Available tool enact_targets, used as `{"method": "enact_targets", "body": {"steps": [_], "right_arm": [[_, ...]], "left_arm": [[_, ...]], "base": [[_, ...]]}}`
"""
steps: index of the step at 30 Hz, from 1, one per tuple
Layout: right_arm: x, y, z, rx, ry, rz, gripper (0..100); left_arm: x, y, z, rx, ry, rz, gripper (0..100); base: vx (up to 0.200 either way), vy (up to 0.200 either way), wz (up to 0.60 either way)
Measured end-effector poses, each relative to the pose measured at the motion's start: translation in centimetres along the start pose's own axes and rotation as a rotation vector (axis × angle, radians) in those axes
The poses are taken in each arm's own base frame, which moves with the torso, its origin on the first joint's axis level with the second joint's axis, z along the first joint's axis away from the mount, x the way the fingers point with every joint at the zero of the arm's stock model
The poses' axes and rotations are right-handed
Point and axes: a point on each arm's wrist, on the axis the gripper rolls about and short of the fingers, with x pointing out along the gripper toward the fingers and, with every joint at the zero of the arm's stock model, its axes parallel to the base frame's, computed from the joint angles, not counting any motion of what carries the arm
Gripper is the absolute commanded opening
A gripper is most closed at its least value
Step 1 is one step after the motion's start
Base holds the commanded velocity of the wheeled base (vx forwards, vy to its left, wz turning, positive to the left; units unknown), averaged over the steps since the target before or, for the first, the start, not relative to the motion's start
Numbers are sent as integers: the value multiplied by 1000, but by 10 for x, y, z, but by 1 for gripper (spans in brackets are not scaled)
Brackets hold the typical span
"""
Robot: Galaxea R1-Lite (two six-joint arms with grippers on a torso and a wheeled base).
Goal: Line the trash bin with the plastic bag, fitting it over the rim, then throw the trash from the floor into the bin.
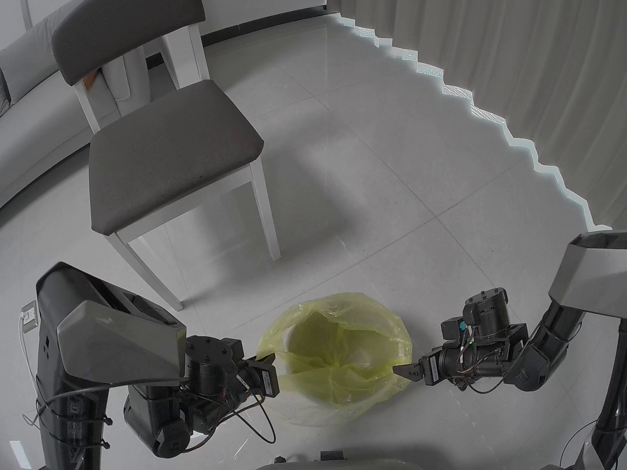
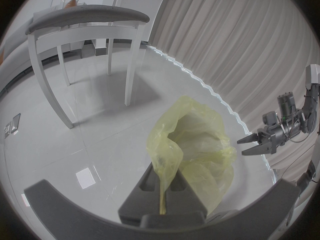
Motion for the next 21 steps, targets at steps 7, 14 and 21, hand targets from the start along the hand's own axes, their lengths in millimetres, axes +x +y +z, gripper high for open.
{"method": "enact_targets", "body": {"steps": [7,14,21], "right_arm": [[-18,7,29,-46,-121,15,100],[-5,20,67,-110,-218,46,100],[31,27,86,-204,-219,55,100]], "left_arm": [[1,-5,6,-1,-27,-17,0],[-4,-9,14,1,-58,-26,0],[-10,-14,21,5,-83,-43,0]], "base": [[0,0,0],[0,0,0],[0,0,0]]}}
